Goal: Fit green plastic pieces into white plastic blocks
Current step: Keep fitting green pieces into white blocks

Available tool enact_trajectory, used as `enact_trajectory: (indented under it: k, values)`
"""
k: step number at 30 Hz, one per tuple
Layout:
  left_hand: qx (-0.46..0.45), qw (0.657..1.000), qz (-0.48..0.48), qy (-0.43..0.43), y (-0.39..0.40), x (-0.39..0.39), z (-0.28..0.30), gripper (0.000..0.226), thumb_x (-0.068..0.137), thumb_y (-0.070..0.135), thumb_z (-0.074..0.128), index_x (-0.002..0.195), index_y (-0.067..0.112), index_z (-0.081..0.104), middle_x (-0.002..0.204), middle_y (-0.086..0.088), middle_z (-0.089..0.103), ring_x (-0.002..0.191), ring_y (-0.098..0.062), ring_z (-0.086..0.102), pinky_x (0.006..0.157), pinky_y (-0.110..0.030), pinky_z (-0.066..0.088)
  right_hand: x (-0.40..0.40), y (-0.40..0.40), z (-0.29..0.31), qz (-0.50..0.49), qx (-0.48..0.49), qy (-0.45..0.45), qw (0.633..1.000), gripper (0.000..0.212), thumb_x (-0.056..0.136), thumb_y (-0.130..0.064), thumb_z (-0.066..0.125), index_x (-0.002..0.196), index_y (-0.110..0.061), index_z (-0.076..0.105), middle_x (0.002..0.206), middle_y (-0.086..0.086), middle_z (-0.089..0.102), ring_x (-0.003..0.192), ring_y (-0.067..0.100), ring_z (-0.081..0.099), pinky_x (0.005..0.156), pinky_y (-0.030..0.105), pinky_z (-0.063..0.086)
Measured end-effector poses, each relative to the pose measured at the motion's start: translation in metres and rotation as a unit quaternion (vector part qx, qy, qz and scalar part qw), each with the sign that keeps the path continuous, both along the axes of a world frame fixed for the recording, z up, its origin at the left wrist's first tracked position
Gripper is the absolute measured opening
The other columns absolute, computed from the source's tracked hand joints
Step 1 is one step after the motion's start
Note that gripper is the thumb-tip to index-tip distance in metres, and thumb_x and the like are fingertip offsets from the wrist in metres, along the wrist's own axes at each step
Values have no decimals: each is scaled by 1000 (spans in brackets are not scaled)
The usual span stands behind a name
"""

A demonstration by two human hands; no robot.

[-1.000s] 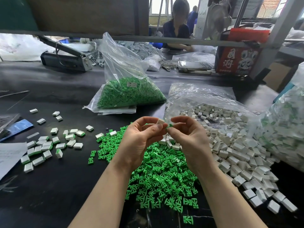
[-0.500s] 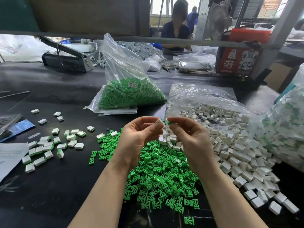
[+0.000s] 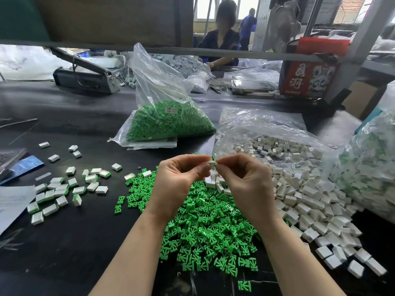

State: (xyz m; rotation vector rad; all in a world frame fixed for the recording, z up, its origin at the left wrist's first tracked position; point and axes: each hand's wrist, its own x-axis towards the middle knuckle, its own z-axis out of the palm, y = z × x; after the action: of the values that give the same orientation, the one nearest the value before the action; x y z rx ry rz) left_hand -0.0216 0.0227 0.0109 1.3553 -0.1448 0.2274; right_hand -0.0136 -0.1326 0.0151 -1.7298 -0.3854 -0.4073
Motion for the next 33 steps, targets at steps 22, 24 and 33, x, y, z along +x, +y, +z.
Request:
enact_trajectory:
  k: [22,24,33]
  values:
    - [62,994,32,-81,-1,-3,-1,20,73,14,77,93,10,76,86,-8,77,81,-19,73,76,-24,57,1,-6,0,25,5,16,1000,14,83,-11,75,94,-19,71,80,-3,72,72,13,69,63,22,57]
    - [52,995,25,-82,-1,-1,-1,19,74,13,76,93,9,76,87,-8,77,83,-20,73,77,-24,57,2,-4,-2,34,1,33,999,7,88,-15,70,93,-19,68,78,-1,72,70,9,68,60,19,53]
    - [149,987,-60,-3,-1,2,-7,9,95,13,61,93,5,61,70,-2,67,63,-7,60,60,-17,47,3,-5,-5,27,-136,11,990,22,100,-19,53,78,-20,54,61,-7,53,54,3,43,51,28,35]
